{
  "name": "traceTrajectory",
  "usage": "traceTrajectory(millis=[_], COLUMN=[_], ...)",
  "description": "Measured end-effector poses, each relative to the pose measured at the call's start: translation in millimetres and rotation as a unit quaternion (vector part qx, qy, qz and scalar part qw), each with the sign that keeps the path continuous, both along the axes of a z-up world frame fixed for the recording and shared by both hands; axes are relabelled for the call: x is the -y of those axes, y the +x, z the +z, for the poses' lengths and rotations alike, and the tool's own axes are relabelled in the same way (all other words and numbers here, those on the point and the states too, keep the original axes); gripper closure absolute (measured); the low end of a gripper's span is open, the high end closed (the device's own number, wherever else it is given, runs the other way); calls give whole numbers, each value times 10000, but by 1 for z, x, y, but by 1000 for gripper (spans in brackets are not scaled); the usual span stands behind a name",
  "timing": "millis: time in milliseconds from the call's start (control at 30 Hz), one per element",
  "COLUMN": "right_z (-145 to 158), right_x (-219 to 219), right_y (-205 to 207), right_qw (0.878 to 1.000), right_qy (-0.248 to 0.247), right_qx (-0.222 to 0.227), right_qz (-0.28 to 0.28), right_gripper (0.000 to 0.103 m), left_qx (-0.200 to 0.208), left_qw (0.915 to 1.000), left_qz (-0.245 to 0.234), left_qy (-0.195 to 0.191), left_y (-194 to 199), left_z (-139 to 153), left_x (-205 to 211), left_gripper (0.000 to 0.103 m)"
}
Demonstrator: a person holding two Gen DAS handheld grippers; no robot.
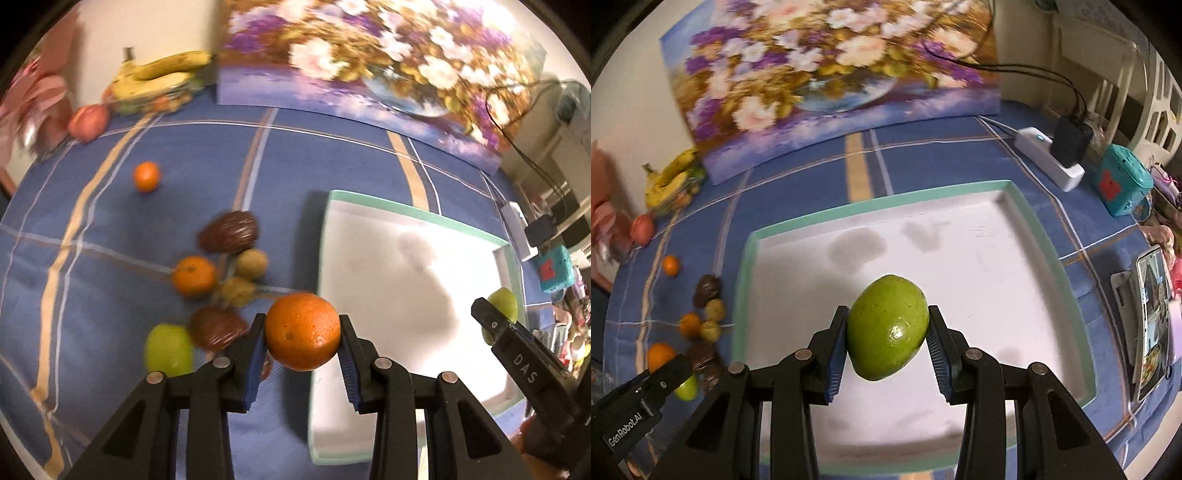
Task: Organize fruits
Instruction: 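Carry the tangerine with the left gripper while the right gripper carries the green fruit to the white tray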
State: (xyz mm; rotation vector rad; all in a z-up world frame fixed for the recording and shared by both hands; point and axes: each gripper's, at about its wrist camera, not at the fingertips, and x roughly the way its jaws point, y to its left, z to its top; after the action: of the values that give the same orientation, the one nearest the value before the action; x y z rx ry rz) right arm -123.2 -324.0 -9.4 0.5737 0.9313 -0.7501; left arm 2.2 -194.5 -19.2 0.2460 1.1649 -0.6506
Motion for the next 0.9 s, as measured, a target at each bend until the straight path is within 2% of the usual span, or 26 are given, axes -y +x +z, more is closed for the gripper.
traceTrajectory(millis=[300, 400, 500, 767, 900], right_z=[-21, -29, -35, -48, -50], right_x=[43, 53, 59, 64, 60], right_y=[2, 4, 8, 11, 15], right_qw=[9997, 9995, 9994, 9989, 9988], right_qy=[90, 128, 147, 204, 60], right_qx=[-32, -96, -154, -289, -420], right_qz=[-223, -290, -286, -318, -227], right_gripper=[61, 61, 61, 60, 60], left_qx=[117, 302, 181, 36, 277], left_qw=[9994, 9988, 9989, 9980, 9965], left_qz=[-327, -383, -437, -589, -707], left_qy=[-46, 25, -68, 227, 340], left_y=[11, 13, 14, 9, 3], left_z=[-14, -16, -18, -44, -44], left_x=[48, 59, 65, 78, 81], left_gripper=[64, 64, 64, 64, 64])
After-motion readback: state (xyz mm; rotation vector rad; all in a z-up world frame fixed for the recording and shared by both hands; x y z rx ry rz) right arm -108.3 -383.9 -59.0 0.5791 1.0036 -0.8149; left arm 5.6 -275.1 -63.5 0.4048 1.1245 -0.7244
